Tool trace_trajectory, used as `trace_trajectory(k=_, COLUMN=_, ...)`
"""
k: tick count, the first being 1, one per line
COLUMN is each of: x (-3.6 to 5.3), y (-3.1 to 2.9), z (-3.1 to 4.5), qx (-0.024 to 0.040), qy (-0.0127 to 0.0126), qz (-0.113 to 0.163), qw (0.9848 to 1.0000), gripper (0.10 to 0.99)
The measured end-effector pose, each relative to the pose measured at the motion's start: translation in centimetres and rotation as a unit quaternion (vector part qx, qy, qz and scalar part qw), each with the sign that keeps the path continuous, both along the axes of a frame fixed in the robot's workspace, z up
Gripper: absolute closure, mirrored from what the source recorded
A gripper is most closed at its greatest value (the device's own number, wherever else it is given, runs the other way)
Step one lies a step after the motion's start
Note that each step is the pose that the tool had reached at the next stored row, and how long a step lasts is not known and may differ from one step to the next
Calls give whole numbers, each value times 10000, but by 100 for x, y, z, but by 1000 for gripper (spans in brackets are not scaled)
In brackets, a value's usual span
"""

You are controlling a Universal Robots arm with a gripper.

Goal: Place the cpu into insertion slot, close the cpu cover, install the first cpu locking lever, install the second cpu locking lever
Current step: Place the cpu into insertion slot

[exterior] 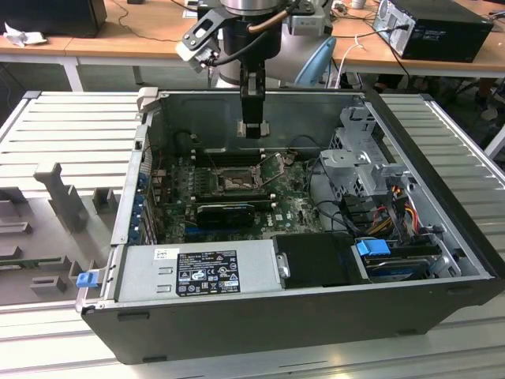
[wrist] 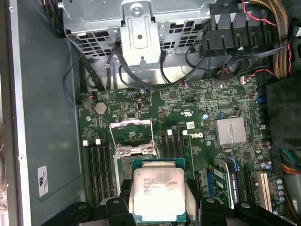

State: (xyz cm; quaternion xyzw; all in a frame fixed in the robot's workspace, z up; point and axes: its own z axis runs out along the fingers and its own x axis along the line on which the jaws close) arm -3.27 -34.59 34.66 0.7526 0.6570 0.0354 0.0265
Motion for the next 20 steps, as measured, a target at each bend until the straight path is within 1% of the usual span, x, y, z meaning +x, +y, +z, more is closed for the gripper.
trace_trajectory(k=4, x=0, y=0, z=-1, qx=0, qy=0, qz=-156, qw=9999, gripper=561)
trace_trajectory(k=10, x=0, y=0, z=-3, qx=0, qy=0, qz=-387, qw=9992, gripper=561)
trace_trajectory(k=12, x=0, y=0, z=-6, qx=-1, qy=0, qz=-529, qw=9986, gripper=561)
trace_trajectory(k=14, x=0, y=0, z=-8, qx=0, qy=0, qz=-600, qw=9982, gripper=561)
trace_trajectory(k=18, x=0, y=2, z=-15, qx=0, qy=0, qz=-828, qw=9966, gripper=561)
trace_trajectory(k=20, x=0, y=3, z=-19, qx=0, qy=0, qz=-958, qw=9954, gripper=561)
